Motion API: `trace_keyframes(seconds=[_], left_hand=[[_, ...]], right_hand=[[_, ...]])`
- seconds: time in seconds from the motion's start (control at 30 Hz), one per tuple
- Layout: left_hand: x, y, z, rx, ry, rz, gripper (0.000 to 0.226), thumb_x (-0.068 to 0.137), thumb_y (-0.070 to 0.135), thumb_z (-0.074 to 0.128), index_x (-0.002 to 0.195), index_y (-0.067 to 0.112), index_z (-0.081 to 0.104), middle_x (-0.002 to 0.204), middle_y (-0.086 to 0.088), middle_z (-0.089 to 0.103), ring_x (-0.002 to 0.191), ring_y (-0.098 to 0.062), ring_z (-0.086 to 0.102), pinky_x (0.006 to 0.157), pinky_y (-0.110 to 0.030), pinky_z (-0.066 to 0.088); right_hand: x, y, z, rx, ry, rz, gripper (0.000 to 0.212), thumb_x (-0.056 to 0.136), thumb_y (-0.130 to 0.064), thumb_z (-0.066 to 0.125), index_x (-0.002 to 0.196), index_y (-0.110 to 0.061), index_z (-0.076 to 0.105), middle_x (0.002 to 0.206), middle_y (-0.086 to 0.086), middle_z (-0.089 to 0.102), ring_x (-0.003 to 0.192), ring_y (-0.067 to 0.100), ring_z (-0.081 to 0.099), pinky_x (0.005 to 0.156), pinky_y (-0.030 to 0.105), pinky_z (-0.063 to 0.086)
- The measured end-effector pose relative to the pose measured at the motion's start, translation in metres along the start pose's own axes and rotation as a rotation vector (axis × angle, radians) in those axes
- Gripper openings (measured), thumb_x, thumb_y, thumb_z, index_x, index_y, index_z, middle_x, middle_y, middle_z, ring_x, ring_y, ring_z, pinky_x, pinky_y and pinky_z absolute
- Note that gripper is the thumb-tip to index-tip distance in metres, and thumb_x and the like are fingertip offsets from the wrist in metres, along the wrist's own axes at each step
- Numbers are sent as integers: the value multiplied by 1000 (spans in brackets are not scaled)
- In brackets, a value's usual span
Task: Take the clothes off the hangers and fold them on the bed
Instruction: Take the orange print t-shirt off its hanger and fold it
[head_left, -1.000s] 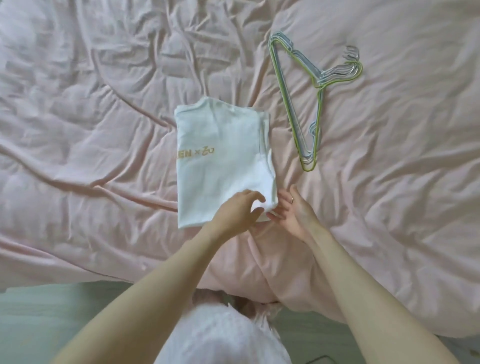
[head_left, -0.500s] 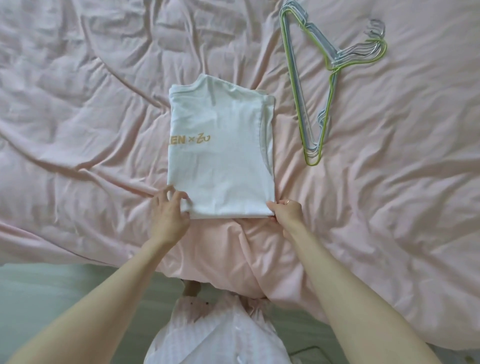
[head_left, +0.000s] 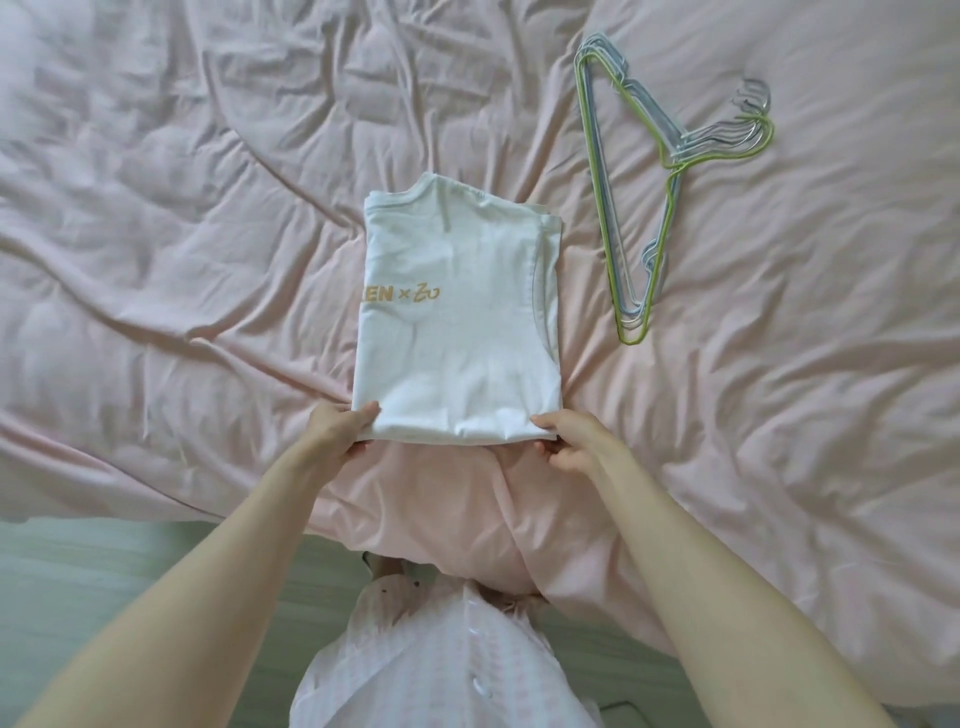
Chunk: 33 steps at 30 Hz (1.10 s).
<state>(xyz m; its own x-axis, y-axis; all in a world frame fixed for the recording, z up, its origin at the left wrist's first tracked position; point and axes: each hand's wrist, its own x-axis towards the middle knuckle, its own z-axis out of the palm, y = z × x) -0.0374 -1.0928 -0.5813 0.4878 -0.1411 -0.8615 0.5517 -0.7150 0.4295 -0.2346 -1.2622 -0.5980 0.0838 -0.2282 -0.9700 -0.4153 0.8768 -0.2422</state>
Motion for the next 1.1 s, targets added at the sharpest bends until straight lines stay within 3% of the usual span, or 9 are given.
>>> trace_keyframes(seconds=[0.2,0.33,0.47,0.7,0.8,0.87,0.97,1.03,1.1], left_hand=[[-42,-2,-24,140,-219,-194,15,91,13,61,83,1,53,64,-7,47,55,-15,44,45,-20,41],[-63,-11,-29,190,-295,-231,17,91,11,60,78,3,52,54,-5,46,51,-14,41,37,-18,38],[-68,9,-32,116,-359,-237,14,90,14,59,80,8,53,53,-3,48,48,-12,45,38,-18,39],[-54,80,-23,-171,-330,-211,21,90,18,46,72,10,50,51,-1,47,36,-8,43,37,-13,35],[-33,112,-17,-219,-330,-214,19,86,18,43,69,12,49,49,-1,50,36,-9,44,38,-12,36],[-18,129,-12,-260,-311,-184,22,88,26,44,75,12,55,56,0,55,45,-11,48,42,-15,40],[13,140,-5,-277,-173,-96,31,95,40,40,86,15,58,76,0,59,67,-15,53,60,-25,42],[31,134,-1,-157,-26,-16,22,94,34,44,90,15,55,83,-1,56,69,-15,52,64,-28,41],[45,119,4,-16,31,30,16,93,28,47,90,13,52,75,-3,48,59,-14,45,59,-27,37]], right_hand=[[-47,6,-28,-191,-53,128,19,88,0,53,73,-11,49,67,2,43,56,10,40,34,15,36],[-70,21,-46,-308,-123,250,22,87,-7,54,67,-13,46,48,0,40,37,7,41,35,15,34],[-81,-1,-51,-289,-176,223,27,87,-14,52,62,-16,43,46,-4,38,32,5,35,33,14,28],[-84,-85,-25,-84,-223,114,30,91,-25,48,62,-18,44,39,-8,39,28,2,34,29,9,18],[-73,-119,-7,-33,-177,14,30,92,-28,49,65,-15,47,42,-6,43,30,3,37,30,10,22],[-63,-133,3,60,-128,-98,25,93,-29,53,73,-14,51,55,-2,47,40,6,43,32,12,30],[-30,-141,13,209,16,-259,16,91,-20,58,77,-15,51,65,0,50,54,10,47,44,19,39],[-2,-135,12,30,215,-354,14,88,-20,62,78,-15,53,68,1,50,53,9,48,48,20,38],[23,-119,11,-195,349,-389,20,85,-28,66,92,-11,60,83,3,59,70,14,55,62,25,43]])
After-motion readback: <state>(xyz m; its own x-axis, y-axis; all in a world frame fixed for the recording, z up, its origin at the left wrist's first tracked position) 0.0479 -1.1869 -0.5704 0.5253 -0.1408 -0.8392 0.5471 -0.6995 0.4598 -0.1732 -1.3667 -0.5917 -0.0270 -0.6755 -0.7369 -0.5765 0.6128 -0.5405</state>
